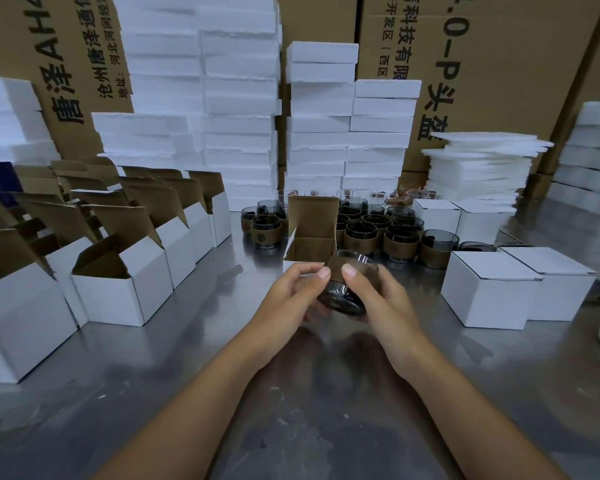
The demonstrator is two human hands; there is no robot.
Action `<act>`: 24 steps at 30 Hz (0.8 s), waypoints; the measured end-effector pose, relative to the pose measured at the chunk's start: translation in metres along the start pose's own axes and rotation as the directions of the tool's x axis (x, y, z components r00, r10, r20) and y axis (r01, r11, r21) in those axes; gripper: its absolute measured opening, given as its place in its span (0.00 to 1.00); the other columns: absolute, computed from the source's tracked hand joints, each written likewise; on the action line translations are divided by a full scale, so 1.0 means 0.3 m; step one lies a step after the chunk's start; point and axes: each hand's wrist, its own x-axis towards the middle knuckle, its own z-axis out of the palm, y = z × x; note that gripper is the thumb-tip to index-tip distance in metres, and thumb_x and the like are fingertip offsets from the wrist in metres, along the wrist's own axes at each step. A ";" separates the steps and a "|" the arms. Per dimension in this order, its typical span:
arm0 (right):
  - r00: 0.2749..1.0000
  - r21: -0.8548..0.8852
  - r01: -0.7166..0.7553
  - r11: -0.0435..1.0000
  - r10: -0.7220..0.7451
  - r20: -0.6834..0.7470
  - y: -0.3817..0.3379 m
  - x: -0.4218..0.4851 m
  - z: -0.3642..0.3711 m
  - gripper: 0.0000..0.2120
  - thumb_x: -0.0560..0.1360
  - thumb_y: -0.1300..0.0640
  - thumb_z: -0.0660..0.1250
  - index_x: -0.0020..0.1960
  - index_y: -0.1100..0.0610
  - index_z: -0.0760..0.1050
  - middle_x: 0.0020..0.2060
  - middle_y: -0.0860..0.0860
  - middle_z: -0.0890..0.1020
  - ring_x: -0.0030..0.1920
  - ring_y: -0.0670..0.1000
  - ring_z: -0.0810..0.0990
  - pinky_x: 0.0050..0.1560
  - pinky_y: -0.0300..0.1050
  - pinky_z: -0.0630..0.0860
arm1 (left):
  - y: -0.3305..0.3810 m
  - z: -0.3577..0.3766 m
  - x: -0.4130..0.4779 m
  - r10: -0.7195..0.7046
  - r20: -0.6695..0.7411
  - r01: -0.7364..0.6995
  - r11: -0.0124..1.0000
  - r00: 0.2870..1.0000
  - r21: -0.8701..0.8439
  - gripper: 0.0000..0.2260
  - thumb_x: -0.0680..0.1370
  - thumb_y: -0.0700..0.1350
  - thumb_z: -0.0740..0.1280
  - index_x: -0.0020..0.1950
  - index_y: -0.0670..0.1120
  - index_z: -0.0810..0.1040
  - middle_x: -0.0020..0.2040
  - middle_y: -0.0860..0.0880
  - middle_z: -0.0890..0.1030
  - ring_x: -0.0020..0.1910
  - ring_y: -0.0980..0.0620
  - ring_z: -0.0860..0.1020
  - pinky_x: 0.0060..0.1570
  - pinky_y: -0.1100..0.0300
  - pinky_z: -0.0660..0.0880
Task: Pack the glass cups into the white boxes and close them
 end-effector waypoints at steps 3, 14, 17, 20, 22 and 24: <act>0.994 -0.051 0.089 0.995 -0.092 -0.052 0.002 0.001 0.001 0.17 0.69 0.56 0.73 0.55 0.53 0.74 0.49 0.50 0.81 0.47 0.43 0.80 0.46 0.36 0.77 | -0.005 -0.003 0.007 0.019 -0.033 -0.019 1.000 0.999 0.009 0.13 0.77 0.51 0.62 0.58 0.48 0.76 0.47 0.47 0.82 0.43 0.54 0.81 0.45 0.61 0.78; 0.966 -0.129 0.250 0.960 -0.257 -0.041 0.040 0.016 -0.018 0.31 0.61 0.56 0.79 0.57 0.42 0.68 0.57 0.43 0.78 0.56 0.38 0.77 0.48 0.31 0.74 | -0.009 -0.008 0.014 0.101 -0.056 -0.095 0.989 0.993 0.112 0.10 0.80 0.48 0.60 0.54 0.64 0.74 0.53 0.50 0.79 0.51 0.55 0.79 0.51 0.61 0.78; 0.965 -0.125 0.249 0.960 -0.258 -0.056 0.043 0.021 -0.017 0.31 0.61 0.58 0.80 0.57 0.44 0.69 0.56 0.43 0.78 0.56 0.38 0.77 0.49 0.30 0.74 | -0.018 -0.011 0.019 0.162 -0.119 -0.136 0.970 0.979 0.204 0.10 0.80 0.48 0.60 0.55 0.64 0.74 0.47 0.51 0.79 0.44 0.61 0.78 0.45 0.69 0.75; 0.963 -0.127 0.253 0.959 -0.261 -0.058 0.039 0.020 -0.015 0.30 0.60 0.56 0.80 0.56 0.44 0.70 0.54 0.41 0.79 0.57 0.39 0.78 0.52 0.33 0.75 | -0.038 -0.025 0.030 0.251 -0.254 -0.144 0.916 0.934 0.374 0.11 0.80 0.47 0.60 0.59 0.59 0.74 0.43 0.53 0.75 0.40 0.62 0.75 0.40 0.74 0.70; 0.962 -0.136 0.261 0.956 -0.270 -0.050 0.036 0.017 -0.017 0.30 0.60 0.56 0.79 0.57 0.43 0.71 0.55 0.40 0.78 0.58 0.40 0.77 0.57 0.39 0.75 | -0.051 -0.034 0.034 0.300 -0.291 -0.129 0.864 0.909 0.487 0.13 0.80 0.46 0.61 0.63 0.57 0.74 0.42 0.53 0.73 0.41 0.64 0.72 0.39 0.77 0.68; 0.958 -0.144 0.275 0.951 -0.283 -0.041 0.031 0.012 -0.017 0.30 0.61 0.57 0.79 0.57 0.42 0.71 0.55 0.39 0.78 0.58 0.40 0.77 0.61 0.44 0.75 | -0.062 -0.039 0.037 0.301 -0.256 -0.097 0.800 0.919 0.592 0.15 0.80 0.47 0.61 0.66 0.58 0.71 0.43 0.53 0.70 0.41 0.66 0.71 0.38 0.76 0.67</act>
